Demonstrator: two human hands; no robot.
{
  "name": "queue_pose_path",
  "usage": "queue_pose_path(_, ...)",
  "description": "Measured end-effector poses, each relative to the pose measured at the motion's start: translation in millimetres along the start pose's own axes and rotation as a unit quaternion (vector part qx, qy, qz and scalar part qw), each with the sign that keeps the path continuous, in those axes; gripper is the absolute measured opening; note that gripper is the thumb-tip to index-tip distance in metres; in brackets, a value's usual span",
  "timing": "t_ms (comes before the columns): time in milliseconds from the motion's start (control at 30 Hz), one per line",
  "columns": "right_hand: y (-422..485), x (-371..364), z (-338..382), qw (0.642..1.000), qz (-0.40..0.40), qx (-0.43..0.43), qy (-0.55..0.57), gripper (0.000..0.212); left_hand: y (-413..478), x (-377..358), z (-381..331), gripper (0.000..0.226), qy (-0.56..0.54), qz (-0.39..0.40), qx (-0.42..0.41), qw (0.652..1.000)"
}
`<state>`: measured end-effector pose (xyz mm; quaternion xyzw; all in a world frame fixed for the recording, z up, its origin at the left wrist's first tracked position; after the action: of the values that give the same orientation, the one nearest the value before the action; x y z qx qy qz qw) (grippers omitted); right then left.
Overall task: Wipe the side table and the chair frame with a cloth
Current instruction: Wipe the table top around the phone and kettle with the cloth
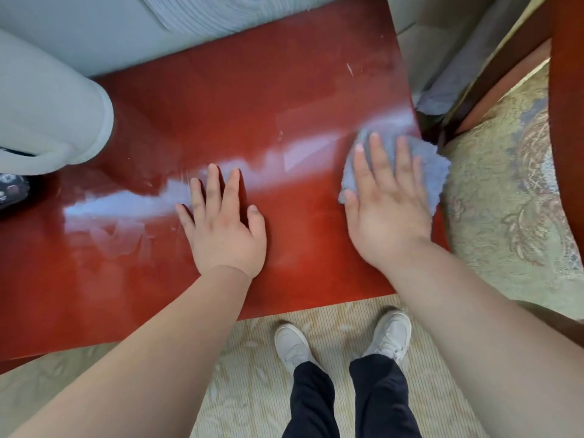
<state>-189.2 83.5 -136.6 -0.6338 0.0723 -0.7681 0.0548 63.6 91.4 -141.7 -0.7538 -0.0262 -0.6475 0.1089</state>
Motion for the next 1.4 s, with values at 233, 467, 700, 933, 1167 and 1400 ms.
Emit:
queue_pose_path(233, -17, -30, 92, 0.966, 0.05, 0.252, -0.002, 0.064, 1, 0, 0, 0.067, -0.004, -0.001, 0.002, 1.0)
queue_pose_path(467, 18, 3, -38, 0.999, 0.016, 0.022, -0.03, 0.065, 0, 1, 0, 0.068, -0.005, 0.004, 0.006, 1.0)
queue_pose_path(700, -13, -18, 66, 0.986, 0.038, 0.16, -0.001, 0.065, 1, 1, 0, 0.068, -0.009, 0.001, 0.01, 1.0)
queue_pose_path(933, 37, -21, 106, 0.957, 0.073, 0.282, -0.012, 0.067, 1, 2, 0, 0.066, -0.004, -0.001, 0.008, 1.0)
queue_pose_path(1167, 63, 10, -15, 0.999, 0.028, 0.034, -0.029, 0.064, 1, 0, 1, 0.067, 0.009, 0.021, 0.01, 1.0)
queue_pose_path(1400, 30, -11, 73, 0.988, 0.087, 0.127, -0.017, 0.065, 0, -5, 1, 0.069, 0.039, 0.046, 0.006, 0.998)
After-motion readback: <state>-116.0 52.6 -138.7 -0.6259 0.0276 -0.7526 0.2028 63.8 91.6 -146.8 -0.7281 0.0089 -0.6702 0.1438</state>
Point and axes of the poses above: each hand's wrist, its own y-axis towards the middle knuckle, its own x-axis out of the back of the hand, z = x × y, the point moved 8 cm from there along y, towards the middle knuckle, and after that the axes turned 1 degree about -y, right-handed, at the moved point
